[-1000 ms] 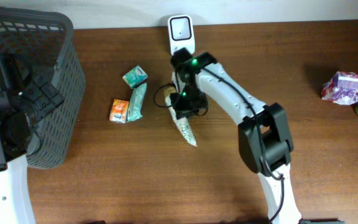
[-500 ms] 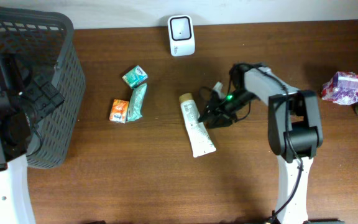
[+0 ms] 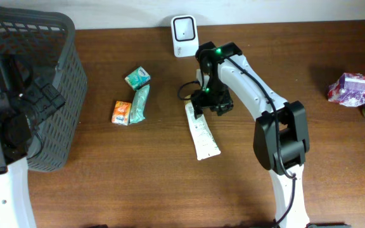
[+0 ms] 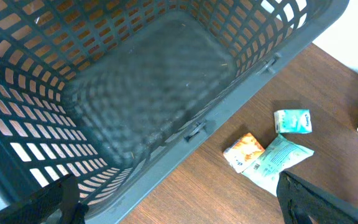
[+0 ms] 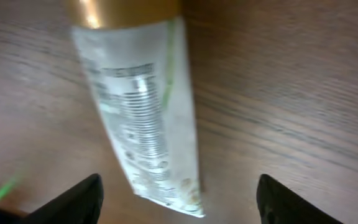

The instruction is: Scan the item barcode

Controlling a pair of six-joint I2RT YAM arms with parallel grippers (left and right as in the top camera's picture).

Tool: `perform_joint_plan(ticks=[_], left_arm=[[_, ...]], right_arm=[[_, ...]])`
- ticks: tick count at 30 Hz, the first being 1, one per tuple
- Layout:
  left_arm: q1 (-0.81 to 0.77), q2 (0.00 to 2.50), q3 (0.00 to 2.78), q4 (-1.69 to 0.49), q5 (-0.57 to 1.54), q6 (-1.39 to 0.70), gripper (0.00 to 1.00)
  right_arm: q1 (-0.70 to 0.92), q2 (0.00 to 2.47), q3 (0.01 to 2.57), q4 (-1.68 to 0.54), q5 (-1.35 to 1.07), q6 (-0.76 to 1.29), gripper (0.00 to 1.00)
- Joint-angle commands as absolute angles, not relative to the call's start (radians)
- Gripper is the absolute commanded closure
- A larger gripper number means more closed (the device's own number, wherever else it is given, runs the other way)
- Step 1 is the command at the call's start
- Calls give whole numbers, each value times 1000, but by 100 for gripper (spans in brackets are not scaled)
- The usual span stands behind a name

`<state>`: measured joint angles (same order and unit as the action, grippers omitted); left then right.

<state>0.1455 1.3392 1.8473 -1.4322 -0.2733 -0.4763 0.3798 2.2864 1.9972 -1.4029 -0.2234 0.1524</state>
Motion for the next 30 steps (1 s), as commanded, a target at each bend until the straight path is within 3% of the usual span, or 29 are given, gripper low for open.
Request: perform_joint_plan(ticks=[1, 6, 12, 17, 19, 21, 22, 30], left_arm=[[152, 1332, 1850, -1433, -273, -485, 1], [152, 1332, 1850, -1433, -273, -485, 1], [152, 1332, 1850, -1433, -273, -485, 1], [152, 1332, 1850, -1433, -273, -485, 1], [152, 1332, 1850, -1433, -273, -485, 1], [152, 1332, 1850, -1433, -273, -485, 1], [152, 1332, 1850, -1433, -273, -485, 1], [152, 1332, 1850, -1433, -273, -485, 1]], right_arm=[[332, 2297, 1994, -1417, -236, 102, 25], [256, 2297, 1892, -1416, -619, -226, 25], [238, 2297, 1680, -1275, -706, -235, 26], [267, 2296, 1550, -1103, -783, -209, 46], [270, 2297, 1523, -1035, -783, -114, 82], [268, 2295, 1528, -1019, -810, -65, 92], [268, 2295, 1532, -1015, -854, -65, 96], [268, 2238, 1687, -1014, -1022, -111, 96]])
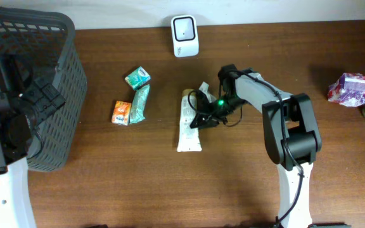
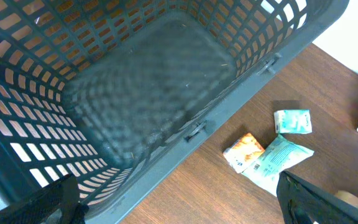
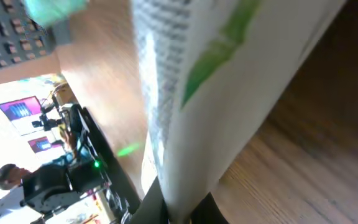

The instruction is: Scan the item barcode

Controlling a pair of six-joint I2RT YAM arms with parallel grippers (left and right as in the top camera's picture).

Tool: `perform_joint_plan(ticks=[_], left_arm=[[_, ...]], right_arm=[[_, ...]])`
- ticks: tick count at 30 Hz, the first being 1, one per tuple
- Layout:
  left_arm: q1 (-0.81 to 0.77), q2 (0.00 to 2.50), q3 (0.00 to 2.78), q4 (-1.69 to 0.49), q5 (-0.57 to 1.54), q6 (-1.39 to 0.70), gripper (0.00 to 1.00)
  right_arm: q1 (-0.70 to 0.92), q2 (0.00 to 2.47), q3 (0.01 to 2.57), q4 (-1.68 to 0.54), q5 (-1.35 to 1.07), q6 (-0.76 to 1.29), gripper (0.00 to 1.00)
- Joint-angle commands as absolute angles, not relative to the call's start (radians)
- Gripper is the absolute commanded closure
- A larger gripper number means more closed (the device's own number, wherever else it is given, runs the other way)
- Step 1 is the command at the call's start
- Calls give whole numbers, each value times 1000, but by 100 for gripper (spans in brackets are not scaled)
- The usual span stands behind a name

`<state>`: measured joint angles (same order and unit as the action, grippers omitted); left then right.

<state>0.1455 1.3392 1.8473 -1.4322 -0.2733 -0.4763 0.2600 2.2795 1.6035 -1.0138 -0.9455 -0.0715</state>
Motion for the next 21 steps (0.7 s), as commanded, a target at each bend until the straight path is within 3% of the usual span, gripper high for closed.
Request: perform_joint_plan(ticks=[1, 6, 12, 17, 20, 21], left_arm=[[152, 1332, 1850, -1433, -273, -485, 1], [152, 1332, 1850, -1433, -273, -485, 1], [152, 1332, 1850, -1433, -273, -485, 1], [152, 1332, 1850, -1433, -273, -485, 1], [152, 1332, 1850, -1433, -273, -485, 1], [152, 1332, 1850, -1433, -273, -485, 1]], right_arm=[[268, 2210, 1715, -1015, -1023, -150, 96], [267, 2021, 1818, -974, -1044, -384, 96], [266, 1917, 1819, -768, -1044, -333, 96], [265, 1916, 1819, -753, -1041, -286, 96], [265, 1917, 1818, -876, -854, -282, 96], [269, 1921, 1817, -942, -702, -282, 88]])
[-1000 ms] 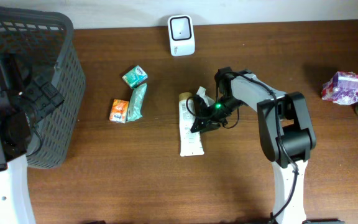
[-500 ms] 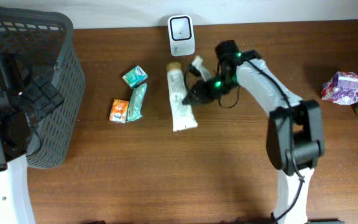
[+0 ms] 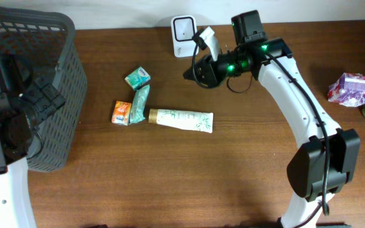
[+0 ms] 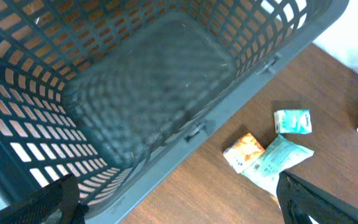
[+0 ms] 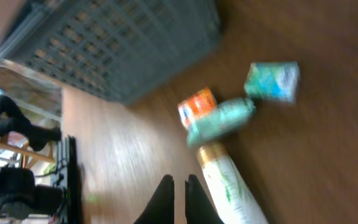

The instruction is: Scan the item barcode

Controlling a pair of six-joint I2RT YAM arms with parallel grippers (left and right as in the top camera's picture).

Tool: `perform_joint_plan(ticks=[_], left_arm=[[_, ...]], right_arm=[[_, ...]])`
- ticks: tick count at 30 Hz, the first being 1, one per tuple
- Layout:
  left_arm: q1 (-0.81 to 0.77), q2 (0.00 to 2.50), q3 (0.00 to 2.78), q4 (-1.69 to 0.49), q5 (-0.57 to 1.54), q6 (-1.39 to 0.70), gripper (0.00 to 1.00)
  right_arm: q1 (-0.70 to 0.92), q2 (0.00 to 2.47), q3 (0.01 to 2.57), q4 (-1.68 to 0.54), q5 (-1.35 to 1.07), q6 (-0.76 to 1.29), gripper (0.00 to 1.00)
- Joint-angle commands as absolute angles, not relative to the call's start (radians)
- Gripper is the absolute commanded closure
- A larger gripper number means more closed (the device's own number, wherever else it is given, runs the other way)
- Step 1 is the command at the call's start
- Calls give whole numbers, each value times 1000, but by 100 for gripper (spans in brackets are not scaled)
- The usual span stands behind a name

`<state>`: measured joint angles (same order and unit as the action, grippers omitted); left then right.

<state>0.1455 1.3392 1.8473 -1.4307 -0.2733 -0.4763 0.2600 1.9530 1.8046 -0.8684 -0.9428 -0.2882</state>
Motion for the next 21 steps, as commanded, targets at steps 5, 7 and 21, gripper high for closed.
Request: perform_joint_plan(ticks=[5, 7, 21], left_arm=[[152, 1332, 1850, -1433, -273, -485, 1], [152, 1332, 1850, -1433, -273, -485, 1], [152, 1332, 1850, -1433, -273, -485, 1]], right_arm=[[326, 1934, 1718, -994, -448, -282, 40], [407, 1953, 1657, -958, -258, -267, 31], [801, 2175, 1604, -800, 312, -219, 29]])
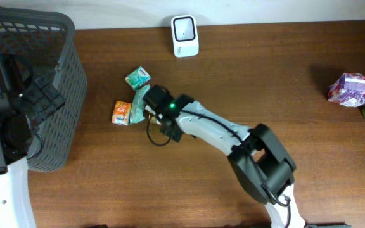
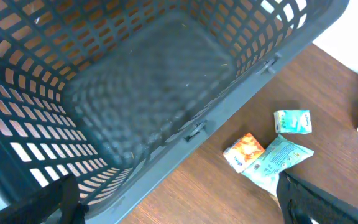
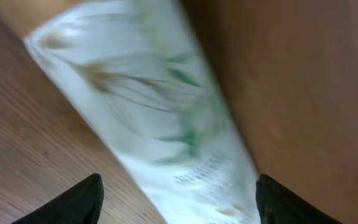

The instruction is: Scan the item barcode

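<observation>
A white tube (image 3: 160,124) with green leaf print and small text lies on the wooden table, filling the right wrist view. My right gripper (image 3: 178,202) is open low over it, one finger on each side. Overhead, that gripper (image 1: 164,118) sits beside the teal pouch, and the arm hides the tube. The white barcode scanner (image 1: 185,28) stands at the table's back edge. My left gripper (image 2: 179,208) hangs open over the grey basket (image 2: 135,93), holding nothing.
Left of the right gripper lie a teal box (image 1: 137,77), a teal pouch (image 1: 139,101) and an orange packet (image 1: 121,113). The basket wall (image 1: 65,95) is at the far left. A purple packet (image 1: 355,87) and a green jar sit at the right edge.
My right gripper was shut and empty, raised near the scanner, with the tube lying crosswise beside the pouch. Now it is open and low over that tube. The left arm has not moved.
First my right gripper was open over the tube, which lay lengthwise below the scanner. Then it was shut at the tube, now further left. Later the tube lay crosswise by the pouch with the gripper up near the scanner. Now the gripper straddles the tube again.
</observation>
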Controlling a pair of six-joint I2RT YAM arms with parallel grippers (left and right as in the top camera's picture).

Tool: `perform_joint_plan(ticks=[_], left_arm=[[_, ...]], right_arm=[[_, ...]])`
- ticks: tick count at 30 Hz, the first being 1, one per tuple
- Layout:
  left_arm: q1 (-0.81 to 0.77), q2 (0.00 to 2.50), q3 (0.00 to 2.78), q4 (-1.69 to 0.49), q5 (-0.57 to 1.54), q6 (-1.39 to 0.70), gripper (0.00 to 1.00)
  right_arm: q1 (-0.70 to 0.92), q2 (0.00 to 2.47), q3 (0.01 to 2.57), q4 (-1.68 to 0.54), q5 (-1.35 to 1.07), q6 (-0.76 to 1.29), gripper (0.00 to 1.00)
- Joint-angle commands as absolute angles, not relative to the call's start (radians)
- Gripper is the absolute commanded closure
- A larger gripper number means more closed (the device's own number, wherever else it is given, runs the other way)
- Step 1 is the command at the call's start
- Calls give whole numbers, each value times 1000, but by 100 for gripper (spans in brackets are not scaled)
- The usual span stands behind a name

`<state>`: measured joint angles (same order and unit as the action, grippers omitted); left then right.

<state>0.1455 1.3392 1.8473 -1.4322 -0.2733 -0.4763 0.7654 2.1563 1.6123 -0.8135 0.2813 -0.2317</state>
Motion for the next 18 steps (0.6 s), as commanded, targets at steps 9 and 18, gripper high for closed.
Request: perform_joint_plan(ticks=[9, 18], left_arm=[[152, 1332, 1850, -1433, -273, -485, 1], [152, 1332, 1850, -1433, -273, -485, 1]], right_arm=[[750, 2274, 1602, -791, 222, -218, 48], [548, 2228, 1756, -947, -741, -62, 96]])
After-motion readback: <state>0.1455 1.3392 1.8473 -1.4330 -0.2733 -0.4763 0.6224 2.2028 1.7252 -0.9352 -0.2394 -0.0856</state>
